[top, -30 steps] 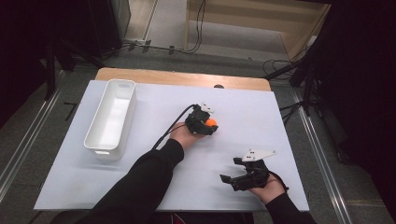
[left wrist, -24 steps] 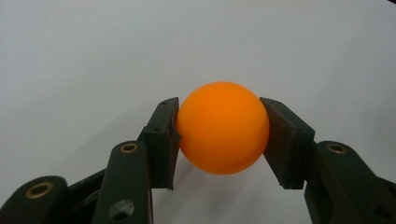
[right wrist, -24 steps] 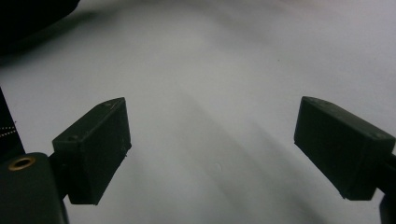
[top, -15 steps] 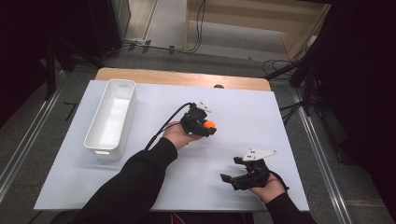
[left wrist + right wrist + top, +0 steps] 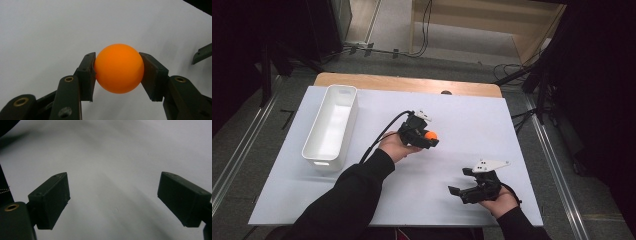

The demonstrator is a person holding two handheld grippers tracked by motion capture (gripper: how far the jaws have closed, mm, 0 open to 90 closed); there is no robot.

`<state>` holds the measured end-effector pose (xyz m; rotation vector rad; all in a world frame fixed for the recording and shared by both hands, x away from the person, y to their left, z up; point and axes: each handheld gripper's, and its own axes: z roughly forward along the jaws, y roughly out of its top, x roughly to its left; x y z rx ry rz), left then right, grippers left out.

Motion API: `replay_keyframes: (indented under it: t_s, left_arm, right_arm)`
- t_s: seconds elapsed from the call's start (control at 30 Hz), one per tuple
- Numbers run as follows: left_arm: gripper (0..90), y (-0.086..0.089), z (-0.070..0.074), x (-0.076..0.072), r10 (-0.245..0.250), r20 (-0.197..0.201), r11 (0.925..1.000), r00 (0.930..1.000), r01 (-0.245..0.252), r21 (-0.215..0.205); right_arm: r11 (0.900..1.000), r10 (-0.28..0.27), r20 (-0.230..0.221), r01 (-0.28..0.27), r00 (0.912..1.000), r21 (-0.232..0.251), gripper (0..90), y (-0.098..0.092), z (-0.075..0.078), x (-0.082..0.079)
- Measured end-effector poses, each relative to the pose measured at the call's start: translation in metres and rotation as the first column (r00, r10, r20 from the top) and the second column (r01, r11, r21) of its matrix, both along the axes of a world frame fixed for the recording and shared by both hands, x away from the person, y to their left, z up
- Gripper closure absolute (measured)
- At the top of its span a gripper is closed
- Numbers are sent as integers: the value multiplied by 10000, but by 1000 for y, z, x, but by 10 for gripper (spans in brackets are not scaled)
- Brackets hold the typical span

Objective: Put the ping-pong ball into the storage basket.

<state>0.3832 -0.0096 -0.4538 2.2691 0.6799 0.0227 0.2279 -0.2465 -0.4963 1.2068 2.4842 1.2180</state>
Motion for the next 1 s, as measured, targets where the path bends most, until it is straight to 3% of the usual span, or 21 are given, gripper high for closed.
replay_keyframes:
  t_s: [0.37,1.0]
  left_arm:
    - [509,-1,5,-7,-430,-145,9989,9990,432,157]
    - [509,11,23,-7,-422,-593,9989,9973,433,176]
  right_arm:
    - [10000,-7,-26,8,10000,24,95,1,0,-1]
    - [9999,5,-32,-5,10000,105,95,1,0,0]
